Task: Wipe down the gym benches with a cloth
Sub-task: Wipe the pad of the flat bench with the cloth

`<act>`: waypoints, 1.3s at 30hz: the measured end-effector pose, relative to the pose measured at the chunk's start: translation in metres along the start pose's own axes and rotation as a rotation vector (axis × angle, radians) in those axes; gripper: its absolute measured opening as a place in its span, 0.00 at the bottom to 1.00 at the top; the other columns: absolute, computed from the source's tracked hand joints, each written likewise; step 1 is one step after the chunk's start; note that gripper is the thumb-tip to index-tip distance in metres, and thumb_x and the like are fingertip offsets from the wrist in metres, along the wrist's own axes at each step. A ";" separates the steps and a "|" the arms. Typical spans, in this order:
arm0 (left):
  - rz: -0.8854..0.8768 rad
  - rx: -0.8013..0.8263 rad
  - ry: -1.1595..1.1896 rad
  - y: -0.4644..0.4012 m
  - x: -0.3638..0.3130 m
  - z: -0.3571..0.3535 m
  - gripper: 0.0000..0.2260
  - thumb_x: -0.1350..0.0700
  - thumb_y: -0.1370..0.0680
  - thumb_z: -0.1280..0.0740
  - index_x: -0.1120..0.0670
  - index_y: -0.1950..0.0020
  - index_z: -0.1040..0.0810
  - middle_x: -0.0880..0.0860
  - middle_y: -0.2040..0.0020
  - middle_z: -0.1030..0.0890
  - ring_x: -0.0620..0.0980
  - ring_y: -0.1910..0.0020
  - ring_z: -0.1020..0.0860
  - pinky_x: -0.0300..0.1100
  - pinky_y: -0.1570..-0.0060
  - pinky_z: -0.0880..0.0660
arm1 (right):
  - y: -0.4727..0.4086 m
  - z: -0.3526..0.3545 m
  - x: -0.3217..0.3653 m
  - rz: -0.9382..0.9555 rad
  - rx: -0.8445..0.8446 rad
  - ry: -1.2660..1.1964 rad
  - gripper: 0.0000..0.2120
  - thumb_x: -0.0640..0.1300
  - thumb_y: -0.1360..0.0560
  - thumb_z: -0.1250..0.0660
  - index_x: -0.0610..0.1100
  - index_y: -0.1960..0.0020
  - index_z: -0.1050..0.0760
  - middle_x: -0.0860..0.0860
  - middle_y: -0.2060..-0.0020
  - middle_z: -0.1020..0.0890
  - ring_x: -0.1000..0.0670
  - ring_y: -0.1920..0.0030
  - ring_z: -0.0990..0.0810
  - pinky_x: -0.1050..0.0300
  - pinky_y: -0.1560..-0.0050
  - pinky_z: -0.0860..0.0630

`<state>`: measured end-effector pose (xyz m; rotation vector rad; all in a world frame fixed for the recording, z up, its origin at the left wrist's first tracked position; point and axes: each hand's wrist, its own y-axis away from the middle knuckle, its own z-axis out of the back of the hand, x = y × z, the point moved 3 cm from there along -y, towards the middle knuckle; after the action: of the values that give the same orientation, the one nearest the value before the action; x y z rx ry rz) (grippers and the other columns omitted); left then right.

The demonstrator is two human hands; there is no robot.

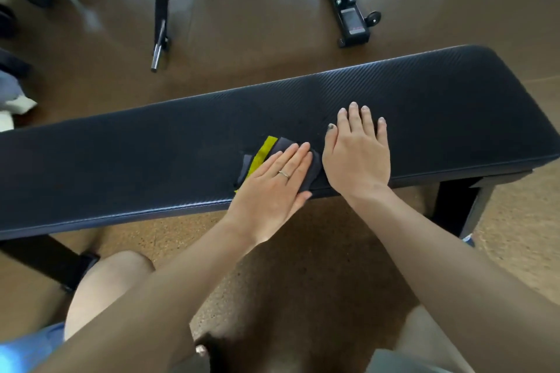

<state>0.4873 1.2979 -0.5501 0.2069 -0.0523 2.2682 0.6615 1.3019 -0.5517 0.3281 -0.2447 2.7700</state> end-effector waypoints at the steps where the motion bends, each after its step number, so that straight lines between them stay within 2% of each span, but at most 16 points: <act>1: 0.009 0.017 0.014 -0.003 -0.006 0.001 0.29 0.43 0.13 0.53 0.58 0.17 0.42 0.55 0.17 0.41 0.52 0.18 0.42 0.47 0.19 0.45 | 0.000 0.000 -0.001 0.003 0.008 0.005 0.29 0.55 0.14 0.59 0.44 0.19 0.39 0.45 0.19 0.38 0.43 0.18 0.44 0.41 0.19 0.49; 4: 0.036 0.043 0.088 0.005 -0.005 0.002 0.29 0.42 0.13 0.54 0.54 0.15 0.46 0.51 0.16 0.45 0.49 0.17 0.47 0.44 0.19 0.52 | 0.000 0.000 -0.004 0.020 0.030 0.010 0.29 0.55 0.14 0.59 0.44 0.18 0.41 0.45 0.19 0.40 0.44 0.18 0.45 0.42 0.18 0.50; 7: 0.139 0.073 0.222 0.011 0.004 0.001 0.30 0.39 0.15 0.62 0.50 0.15 0.51 0.46 0.15 0.52 0.44 0.17 0.55 0.40 0.19 0.60 | -0.002 0.001 -0.003 0.023 0.036 0.008 0.29 0.55 0.14 0.59 0.44 0.18 0.41 0.45 0.19 0.40 0.44 0.18 0.46 0.41 0.19 0.49; 11: 0.352 0.036 0.350 -0.024 0.026 -0.002 0.27 0.42 0.13 0.59 0.48 0.15 0.51 0.44 0.16 0.53 0.42 0.17 0.55 0.40 0.19 0.58 | -0.009 -0.001 0.001 0.010 0.070 0.025 0.29 0.55 0.14 0.60 0.44 0.17 0.44 0.46 0.18 0.43 0.44 0.17 0.48 0.41 0.18 0.52; 15: 0.355 0.053 0.310 -0.076 0.059 -0.007 0.30 0.44 0.16 0.61 0.54 0.15 0.49 0.51 0.15 0.50 0.49 0.16 0.52 0.48 0.18 0.53 | -0.016 -0.006 0.000 0.021 0.115 0.064 0.29 0.56 0.14 0.60 0.44 0.16 0.51 0.47 0.17 0.49 0.45 0.17 0.54 0.42 0.18 0.56; 19: 0.412 0.073 0.354 -0.126 0.086 -0.007 0.26 0.48 0.12 0.55 0.55 0.15 0.49 0.52 0.15 0.50 0.50 0.16 0.52 0.47 0.18 0.56 | -0.017 -0.007 -0.001 0.014 0.129 0.059 0.29 0.56 0.14 0.61 0.46 0.16 0.54 0.49 0.16 0.51 0.47 0.17 0.57 0.43 0.18 0.58; 23: 0.458 0.037 0.368 -0.105 0.062 0.001 0.27 0.47 0.13 0.55 0.56 0.15 0.50 0.52 0.15 0.50 0.50 0.16 0.52 0.46 0.19 0.57 | -0.014 -0.004 -0.002 0.010 0.133 0.051 0.29 0.56 0.15 0.60 0.46 0.16 0.52 0.49 0.17 0.50 0.47 0.17 0.56 0.44 0.18 0.57; 27: 0.366 0.093 0.397 -0.068 0.039 0.004 0.33 0.41 0.18 0.64 0.52 0.15 0.52 0.49 0.15 0.53 0.47 0.16 0.55 0.45 0.18 0.57 | -0.025 -0.006 -0.001 0.030 0.146 0.042 0.30 0.56 0.15 0.59 0.45 0.16 0.51 0.48 0.17 0.49 0.47 0.17 0.54 0.44 0.18 0.57; 32: 0.345 0.070 0.379 -0.122 0.083 -0.006 0.26 0.47 0.12 0.54 0.53 0.15 0.50 0.50 0.15 0.51 0.49 0.16 0.53 0.47 0.18 0.55 | -0.044 -0.004 -0.006 0.054 0.091 0.016 0.28 0.54 0.14 0.56 0.46 0.17 0.45 0.48 0.17 0.44 0.48 0.17 0.50 0.45 0.18 0.53; 36: 0.412 0.090 0.396 -0.171 0.108 -0.008 0.26 0.48 0.12 0.53 0.56 0.15 0.46 0.53 0.15 0.45 0.52 0.17 0.47 0.46 0.19 0.54 | -0.045 -0.007 -0.003 0.040 0.036 0.010 0.29 0.55 0.15 0.56 0.46 0.18 0.41 0.48 0.19 0.40 0.47 0.18 0.45 0.44 0.18 0.49; 39: 0.418 0.073 0.406 -0.153 0.093 -0.003 0.26 0.48 0.12 0.53 0.56 0.15 0.48 0.53 0.15 0.47 0.51 0.16 0.50 0.47 0.19 0.56 | -0.045 -0.006 -0.005 0.037 0.018 0.000 0.28 0.54 0.15 0.55 0.46 0.18 0.39 0.48 0.19 0.38 0.48 0.18 0.44 0.45 0.18 0.48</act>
<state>0.5443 1.4677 -0.5425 -0.2534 0.2203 2.6868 0.6812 1.3435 -0.5534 0.3315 -0.2277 2.8100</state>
